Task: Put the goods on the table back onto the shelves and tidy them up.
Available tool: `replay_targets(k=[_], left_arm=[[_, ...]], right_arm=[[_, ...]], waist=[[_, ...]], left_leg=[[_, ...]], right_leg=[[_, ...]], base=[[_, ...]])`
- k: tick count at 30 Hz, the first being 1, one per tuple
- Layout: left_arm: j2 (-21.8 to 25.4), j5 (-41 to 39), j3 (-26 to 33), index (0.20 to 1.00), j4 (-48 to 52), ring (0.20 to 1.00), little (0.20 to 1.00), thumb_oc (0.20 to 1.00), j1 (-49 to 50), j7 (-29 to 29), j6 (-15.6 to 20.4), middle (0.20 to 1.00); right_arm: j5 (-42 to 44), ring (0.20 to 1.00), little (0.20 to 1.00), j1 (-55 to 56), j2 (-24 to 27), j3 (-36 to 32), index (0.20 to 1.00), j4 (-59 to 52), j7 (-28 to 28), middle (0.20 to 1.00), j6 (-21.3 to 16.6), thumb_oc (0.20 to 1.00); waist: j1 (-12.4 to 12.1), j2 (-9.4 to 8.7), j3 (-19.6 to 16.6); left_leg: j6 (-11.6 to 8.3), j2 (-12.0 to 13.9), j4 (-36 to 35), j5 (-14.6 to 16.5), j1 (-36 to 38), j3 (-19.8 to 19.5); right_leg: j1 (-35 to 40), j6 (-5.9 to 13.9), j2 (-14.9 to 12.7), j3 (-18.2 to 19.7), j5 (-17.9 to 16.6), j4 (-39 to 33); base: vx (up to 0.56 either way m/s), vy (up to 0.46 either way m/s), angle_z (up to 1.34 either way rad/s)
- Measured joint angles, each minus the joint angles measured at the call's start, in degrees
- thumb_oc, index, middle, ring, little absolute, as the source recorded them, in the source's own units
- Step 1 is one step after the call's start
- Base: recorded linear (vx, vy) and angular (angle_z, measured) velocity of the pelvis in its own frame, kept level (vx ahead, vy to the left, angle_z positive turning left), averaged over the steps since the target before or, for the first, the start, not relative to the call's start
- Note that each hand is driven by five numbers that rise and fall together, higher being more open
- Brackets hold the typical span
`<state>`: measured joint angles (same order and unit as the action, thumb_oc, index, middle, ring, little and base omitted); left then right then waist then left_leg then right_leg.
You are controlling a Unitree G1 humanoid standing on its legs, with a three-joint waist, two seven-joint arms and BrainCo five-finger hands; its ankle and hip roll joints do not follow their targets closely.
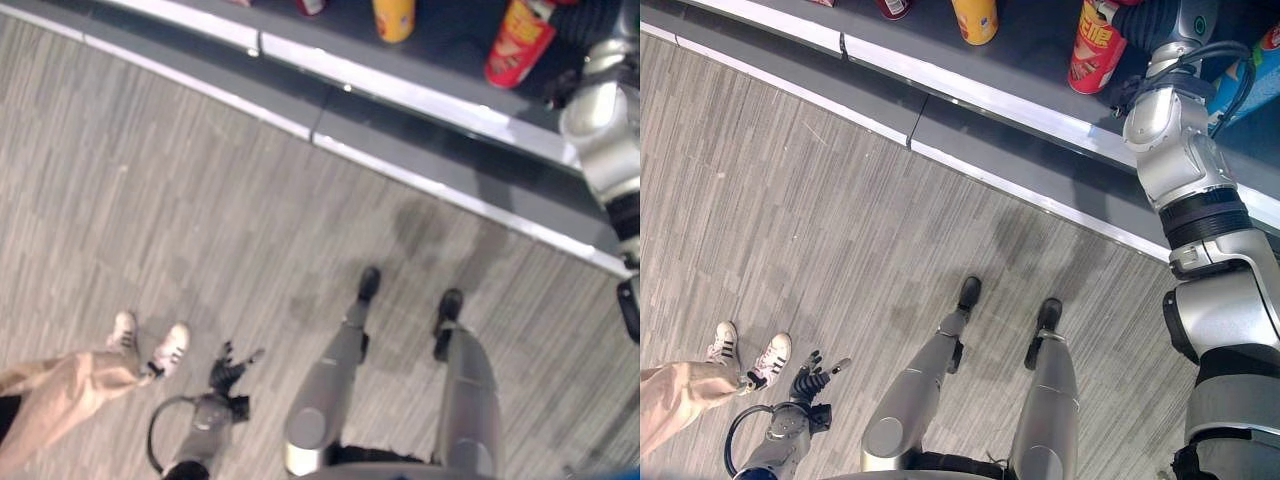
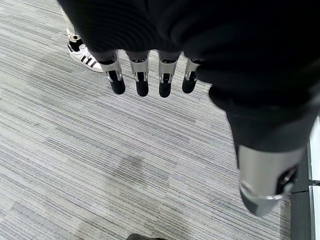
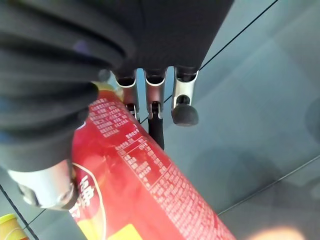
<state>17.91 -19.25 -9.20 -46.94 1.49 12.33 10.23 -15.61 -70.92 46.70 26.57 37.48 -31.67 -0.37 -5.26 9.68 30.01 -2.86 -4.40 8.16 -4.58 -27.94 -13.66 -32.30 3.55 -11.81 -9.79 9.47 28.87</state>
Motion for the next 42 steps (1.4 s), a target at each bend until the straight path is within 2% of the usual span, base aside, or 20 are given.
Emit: replay_targets(k=[18,23,25,28,30,31,32,34,35,37,39,40,41,42], left_arm=[[-0.07,-0.44,0.00,1.000,0.17,1.000,1.000,1.000,-0.93,1.12,-0.04,1.000],[-0.18,-0.41,0.07,1.000,0.28,1.000,1.000,1.000,-2.99,1.19,-0.41,1.000],[-0.12,-0.34,0.26,1.000,1.11,1.000,1.000,1.000,-3.63,1.37,-1.13,1.000],[-0.36,-0.22,0.24,1.000,1.46,1.000,1.000,1.000,-4.04,1.43,-1.75,1.000],[-0.94,0.44,1.14,1.000,1.61,1.000,1.000,1.000,-3.66,1.38,-2.67,1.000],[-0.92,0.45,1.26,1.000,1.56,1.000,1.000,1.000,-3.16,1.37,-2.70,1.000],[-1.39,0.88,1.86,1.000,1.00,1.000,1.000,1.000,-3.30,1.11,-3.12,1.000],[-1.77,2.62,3.04,1.000,0.67,1.000,1.000,1.000,-2.91,0.38,-3.98,1.000],[-1.81,3.08,3.21,1.000,0.03,1.000,1.000,1.000,-2.71,-0.09,-4.19,1.000],[-1.98,4.88,4.13,1.000,-1.01,1.000,1.000,1.000,-2.61,-1.60,-4.57,1.000],[-2.16,6.83,5.80,1.000,-3.16,1.000,1.000,1.000,-2.13,-2.54,-4.85,1.000],[-2.30,7.04,6.56,1.000,-3.87,1.000,1.000,1.000,-1.35,-2.67,-5.15,1.000],[-2.27,7.12,6.99,1.000,-4.11,1.000,1.000,1.000,-0.98,-2.80,-5.15,1.000],[-2.09,7.32,7.53,1.000,-4.39,1.000,1.000,1.000,-0.40,-3.02,-5.11,1.000]], right_arm=[[0.02,1.000,1.000,-0.10,-0.09,-0.07,1.000,-0.60,-0.64,1.000,0.09,1.000],[-0.25,1.000,1.000,3.51,0.74,-3.54,1.000,-14.02,-2.67,1.000,0.20,1.000],[-1.51,1.000,1.000,11.97,0.38,-11.31,1.000,-24.57,-3.56,1.000,-0.20,1.000],[-2.32,1.000,1.000,18.56,-0.29,-15.04,1.000,-31.25,-4.02,1.000,-0.66,1.000],[0.65,1.000,1.000,32.08,-5.17,-22.79,1.000,-39.88,-1.37,1.000,-2.70,1.000],[1.50,1.000,1.000,34.20,-6.08,-22.62,1.000,-40.79,-0.88,1.000,-2.84,1.000],[4.59,1.000,1.000,38.09,-7.26,-22.92,1.000,-41.23,2.20,1.000,-4.40,1.000],[12.18,1.000,1.000,46.32,-9.61,-23.37,1.000,-43.17,8.90,1.000,-6.55,1.000],[14.39,1.000,1.000,48.52,-10.08,-22.91,1.000,-43.35,11.25,1.000,-6.90,1.000],[21.31,1.000,1.000,56.23,-12.82,-23.41,1.000,-43.59,18.22,1.000,-8.20,1.000],[27.45,1.000,1.000,61.77,-15.96,-24.43,1.000,-43.51,24.30,1.000,-8.82,1.000],[29.29,1.000,1.000,62.59,-16.21,-24.62,1.000,-43.43,26.40,1.000,-8.87,1.000],[30.20,1.000,1.000,64.01,-16.12,-25.46,1.000,-43.60,27.60,1.000,-8.94,1.000],[30.34,1.000,1.000,64.38,-16.06,-26.46,1.000,-43.53,28.39,1.000,-8.92,1.000]], waist=[[0.21,0.07,-0.05],[0.51,0.06,-0.04],[0.55,-0.05,0.03],[1.88,-0.63,0.08],[2.90,-1.67,0.01],[3.36,-2.07,-0.09],[5.03,-3.03,-0.15],[6.21,-5.04,-1.04],[6.36,-5.39,-1.48],[8.55,-7.76,-3.07],[9.96,-10.01,-4.26],[9.68,-10.42,-4.88],[11.12,-11.45,-5.51],[11.24,-12.14,-6.28]], left_leg=[[-0.24,0.17,0.05,-0.17,0.13,0.03],[-0.21,0.42,-0.32,-0.17,2.66,0.34],[-0.20,0.89,-1.56,-0.17,5.66,0.40],[-0.07,1.42,-2.27,-0.07,7.76,1.52],[0.14,2.13,-3.08,0.09,10.34,2.40],[0.15,2.32,-3.35,0.10,10.86,2.77],[0.48,2.60,-3.42,0.39,11.70,3.72],[0.63,3.26,-4.03,0.58,13.22,5.13],[0.66,3.38,-4.08,0.59,13.42,5.32],[1.11,3.60,-4.28,0.97,14.51,7.09],[1.62,3.73,-5.20,1.35,16.90,10.05],[2.17,4.00,-5.35,1.83,17.77,12.01],[2.53,4.01,-5.26,2.27,18.57,14.84],[2.84,4.23,-5.68,2.49,19.68,17.43]], right_leg=[[-0.13,-0.22,0.11,0.04,0.11,0.51],[2.54,-0.25,0.41,0.11,0.04,-0.51],[5.69,-0.10,0.78,-0.19,-0.10,-2.01],[7.84,0.12,1.44,0.62,-1.11,-3.99],[10.92,0.24,2.30,1.04,-2.31,-6.67],[11.45,0.28,2.54,1.36,-2.58,-7.31],[12.17,0.34,2.85,2.11,-3.16,-8.34],[13.70,0.50,3.64,3.14,-4.44,-10.64],[14.13,0.57,3.78,3.21,-4.67,-11.19],[14.93,0.85,4.24,4.94,-5.65,-12.88],[15.88,1.47,4.74,7.71,-6.83,-14.50],[16.36,1.80,4.86,9.19,-7.11,-15.16],[16.11,2.45,5.07,10.93,-8.35,-16.63],[16.23,3.29,5.20,12.15,-9.60,-18.22]], base=[[0.00,0.005,0.00],[0.00,0.017,-0.02],[0.01,0.038,-0.04],[0.04,0.049,-0.20],[0.06,0.064,-0.26],[0.06,0.077,-0.33],[0.05,0.085,-0.35],[0.05,0.093,-0.38],[0.06,0.113,-0.33],[0.04,0.190,-0.40],[-0.01,0.206,-0.73],[-0.03,0.151,-1.03],[-0.04,0.150,-1.30],[-0.04,0.073,-1.21]])
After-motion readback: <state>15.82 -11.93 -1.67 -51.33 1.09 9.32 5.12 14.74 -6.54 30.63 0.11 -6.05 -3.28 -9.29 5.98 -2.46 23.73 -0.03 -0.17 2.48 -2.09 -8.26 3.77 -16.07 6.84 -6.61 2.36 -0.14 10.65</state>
